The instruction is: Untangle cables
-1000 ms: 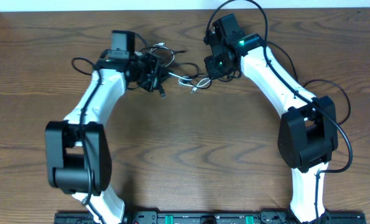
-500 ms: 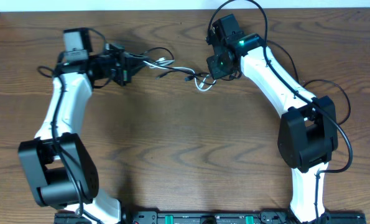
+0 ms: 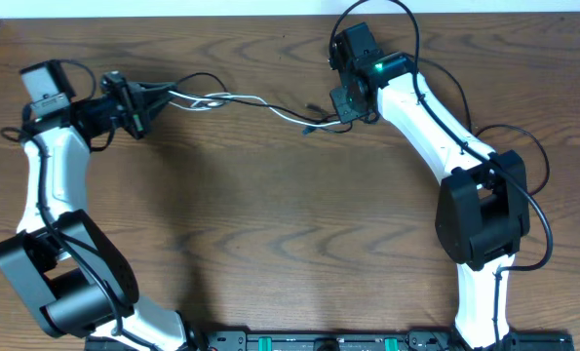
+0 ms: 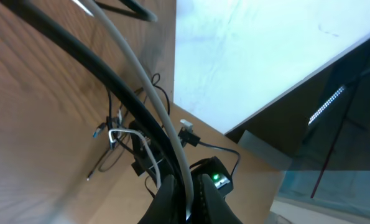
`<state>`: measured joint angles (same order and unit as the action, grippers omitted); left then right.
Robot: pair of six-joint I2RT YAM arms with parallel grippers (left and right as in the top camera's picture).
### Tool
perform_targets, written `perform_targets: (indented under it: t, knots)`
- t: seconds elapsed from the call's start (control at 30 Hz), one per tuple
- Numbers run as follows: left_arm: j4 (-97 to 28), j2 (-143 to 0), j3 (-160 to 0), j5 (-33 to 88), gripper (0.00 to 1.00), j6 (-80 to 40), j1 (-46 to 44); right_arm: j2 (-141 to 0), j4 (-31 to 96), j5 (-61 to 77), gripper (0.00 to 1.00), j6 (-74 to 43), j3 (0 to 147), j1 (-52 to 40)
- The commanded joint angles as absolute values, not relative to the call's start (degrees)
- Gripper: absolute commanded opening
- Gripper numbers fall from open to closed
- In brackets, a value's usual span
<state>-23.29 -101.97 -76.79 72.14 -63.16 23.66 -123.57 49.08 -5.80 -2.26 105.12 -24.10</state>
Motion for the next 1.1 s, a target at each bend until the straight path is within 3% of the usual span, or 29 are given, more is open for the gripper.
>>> perform_targets:
  t: [0.0, 0.27, 1.07]
  knots:
    - [-23.03, -100.18, -76.82, 74.54, 0.07, -60.2, 24.32, -122.06, 49.63, -9.52, 0.01, -1.17, 105.19, -22.98]
    - [-23.05, -100.18, -76.82, 74.56, 0.07, -60.16, 26.52, -122.06, 50.06, -15.57, 0.01, -1.19, 103.74, -19.05]
    - [-23.05, -100.18, -76.82, 74.32, 0.07, -57.6, 28.23, -122.06, 42.41, -15.57, 0.01, -1.23, 93.51, -2.7]
